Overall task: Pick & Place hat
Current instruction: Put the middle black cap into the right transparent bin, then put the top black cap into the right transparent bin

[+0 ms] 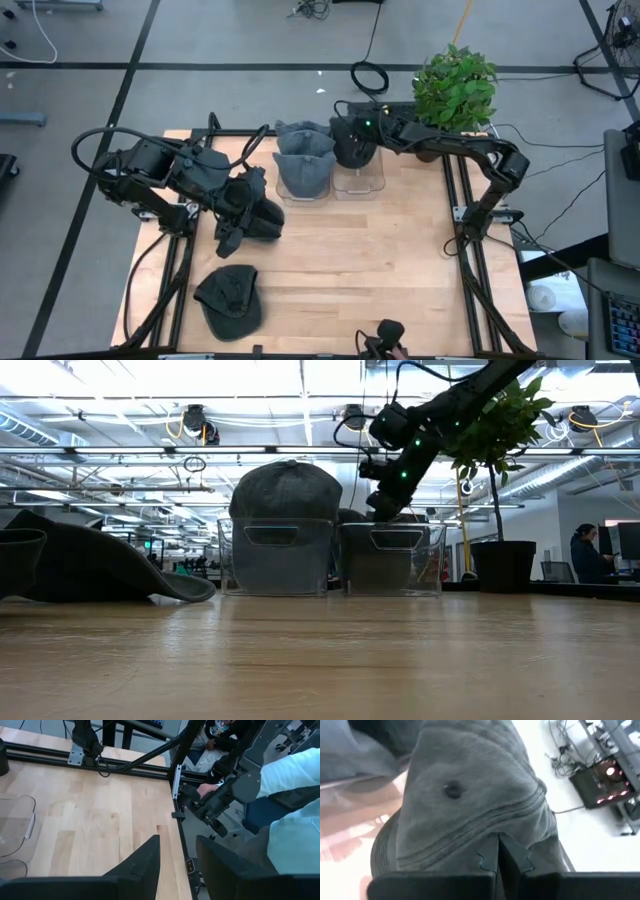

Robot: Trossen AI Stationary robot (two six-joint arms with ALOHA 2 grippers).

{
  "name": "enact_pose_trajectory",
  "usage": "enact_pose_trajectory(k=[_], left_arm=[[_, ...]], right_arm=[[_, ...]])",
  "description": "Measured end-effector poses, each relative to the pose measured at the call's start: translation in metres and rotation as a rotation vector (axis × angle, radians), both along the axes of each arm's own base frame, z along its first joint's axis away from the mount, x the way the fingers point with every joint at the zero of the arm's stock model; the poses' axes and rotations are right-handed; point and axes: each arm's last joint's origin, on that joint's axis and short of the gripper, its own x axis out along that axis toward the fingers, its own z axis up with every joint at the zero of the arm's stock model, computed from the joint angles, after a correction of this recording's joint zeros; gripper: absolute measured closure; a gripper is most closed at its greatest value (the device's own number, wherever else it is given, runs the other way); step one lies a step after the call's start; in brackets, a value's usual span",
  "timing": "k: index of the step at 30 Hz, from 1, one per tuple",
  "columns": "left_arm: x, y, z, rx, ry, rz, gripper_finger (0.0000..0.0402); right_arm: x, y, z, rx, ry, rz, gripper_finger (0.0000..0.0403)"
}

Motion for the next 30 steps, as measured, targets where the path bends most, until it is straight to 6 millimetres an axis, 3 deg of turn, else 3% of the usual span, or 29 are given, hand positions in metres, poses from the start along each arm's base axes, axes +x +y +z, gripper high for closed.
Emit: enact_pose_trajectory(k=[3, 8, 15, 22, 30], left_arm=[[0.000, 0.000, 0.000, -0.004, -0.002, 0.002, 0.0268], [0.000, 0.000, 0.000, -0.016, 0.003, 0.010, 0.0268], [-0.001, 0.002, -0.002, -0.066, 0.053, 0.055, 0.0268], [-0.003, 0.010, -0.008, -0.098, 0.146, 0.106, 0.0268], [-0.004, 0.010, -0.009, -0.099, 0.159, 0.107, 0.0268]], right_arm=[[0.001, 0.006, -0.002, 0.013, 0.019, -0.018, 0.0403], [0.002, 0.031, 0.039, -0.145, -0.048, 0.010, 0.0403], [-0.017, 0.086, 0.081, -0.171, -0.068, 0.078, 0.0403], [-0.034, 0.146, 0.104, -0.086, -0.147, 0.184, 0.0403], [-0.040, 0.205, 0.118, -0.024, -0.262, 0.350, 0.0403]])
